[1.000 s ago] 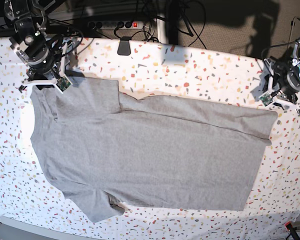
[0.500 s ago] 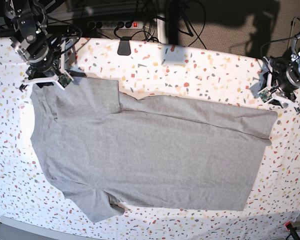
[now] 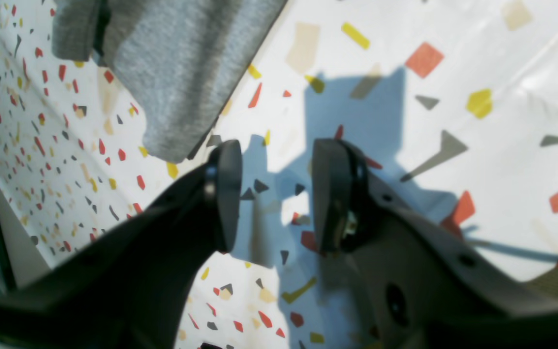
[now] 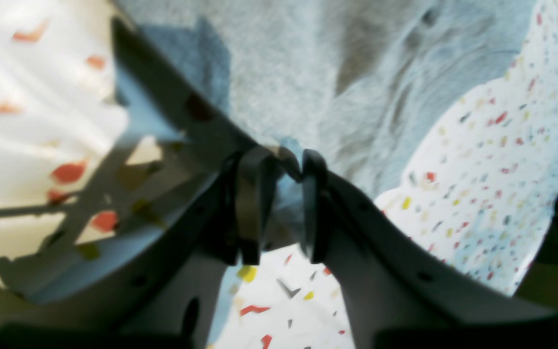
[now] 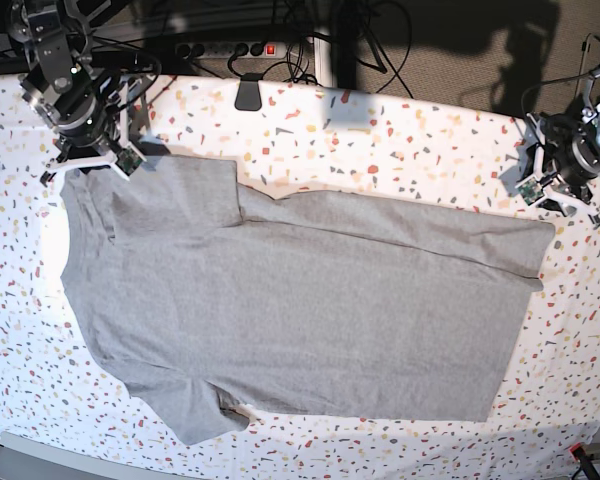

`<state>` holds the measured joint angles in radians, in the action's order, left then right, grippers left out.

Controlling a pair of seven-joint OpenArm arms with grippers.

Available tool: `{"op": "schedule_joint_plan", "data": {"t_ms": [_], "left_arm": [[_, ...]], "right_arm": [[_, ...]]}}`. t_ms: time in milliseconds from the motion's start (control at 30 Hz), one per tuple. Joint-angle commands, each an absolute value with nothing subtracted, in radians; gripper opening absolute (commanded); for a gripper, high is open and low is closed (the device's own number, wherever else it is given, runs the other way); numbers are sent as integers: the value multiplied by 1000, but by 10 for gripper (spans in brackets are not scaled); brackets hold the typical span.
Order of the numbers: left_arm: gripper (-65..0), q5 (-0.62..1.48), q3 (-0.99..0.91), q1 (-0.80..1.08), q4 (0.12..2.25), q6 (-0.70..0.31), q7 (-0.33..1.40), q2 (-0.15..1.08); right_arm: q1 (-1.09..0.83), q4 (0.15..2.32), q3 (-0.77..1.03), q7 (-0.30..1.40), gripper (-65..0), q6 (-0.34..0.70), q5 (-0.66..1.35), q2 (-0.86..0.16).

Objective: Fold the T-shirt properly
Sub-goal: 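Reach the right gripper down to the shirt's sleeve and shoulder area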

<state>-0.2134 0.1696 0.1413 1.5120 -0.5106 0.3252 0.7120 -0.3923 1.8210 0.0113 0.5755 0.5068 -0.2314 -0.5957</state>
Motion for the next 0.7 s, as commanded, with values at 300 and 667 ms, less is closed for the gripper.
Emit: {"op": "schedule_joint_plan", "data": {"t_ms": [300, 667], "left_arm": [[-420, -212, 158, 133, 1525, -500, 321, 732], [-420, -209, 158, 133, 1525, -500, 321, 731]], "right_arm": [[-335, 1835, 19, 572, -650, 500, -198, -612], [-150, 1835, 19, 549, -650, 456, -12, -603]]}}
